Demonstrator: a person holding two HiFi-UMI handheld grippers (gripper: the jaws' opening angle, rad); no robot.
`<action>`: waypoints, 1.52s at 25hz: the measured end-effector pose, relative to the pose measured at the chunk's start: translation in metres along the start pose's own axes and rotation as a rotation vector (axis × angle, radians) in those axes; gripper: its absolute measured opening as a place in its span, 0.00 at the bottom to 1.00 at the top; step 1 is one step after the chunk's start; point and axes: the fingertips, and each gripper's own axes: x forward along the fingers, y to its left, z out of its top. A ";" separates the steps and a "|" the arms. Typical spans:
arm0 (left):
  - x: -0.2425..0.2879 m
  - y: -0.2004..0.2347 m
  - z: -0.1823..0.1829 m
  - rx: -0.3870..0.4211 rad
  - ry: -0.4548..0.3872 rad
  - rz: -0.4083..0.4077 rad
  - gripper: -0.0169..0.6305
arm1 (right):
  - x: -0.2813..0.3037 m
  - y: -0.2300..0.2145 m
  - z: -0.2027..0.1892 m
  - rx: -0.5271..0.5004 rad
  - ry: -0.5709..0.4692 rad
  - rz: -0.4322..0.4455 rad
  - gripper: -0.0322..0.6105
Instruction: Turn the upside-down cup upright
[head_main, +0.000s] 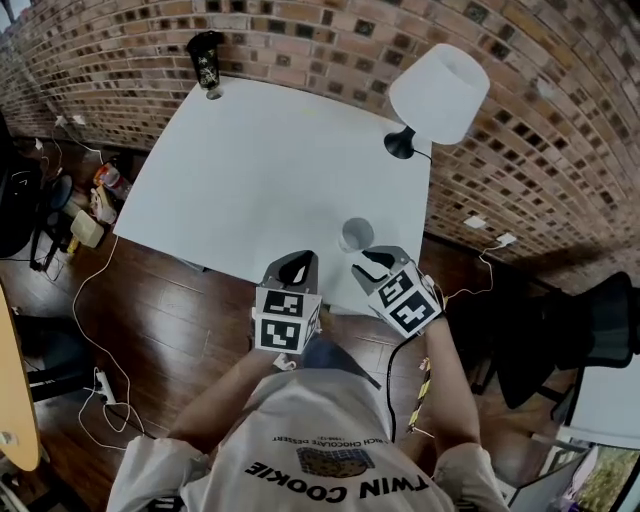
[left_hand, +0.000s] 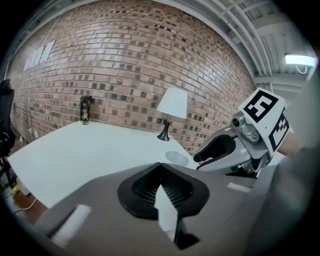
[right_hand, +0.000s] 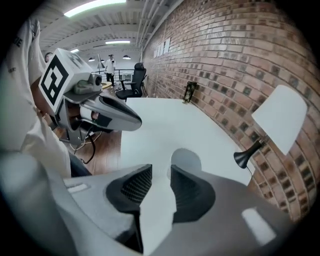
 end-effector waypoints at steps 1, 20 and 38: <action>-0.004 -0.003 -0.002 0.001 0.001 -0.006 0.04 | -0.004 0.006 0.001 0.025 -0.026 -0.007 0.22; -0.052 -0.083 -0.026 0.007 -0.035 -0.050 0.04 | -0.082 0.057 0.003 0.521 -0.510 -0.094 0.06; -0.087 -0.237 -0.078 0.081 -0.033 -0.019 0.04 | -0.172 0.106 -0.119 0.638 -0.604 -0.134 0.05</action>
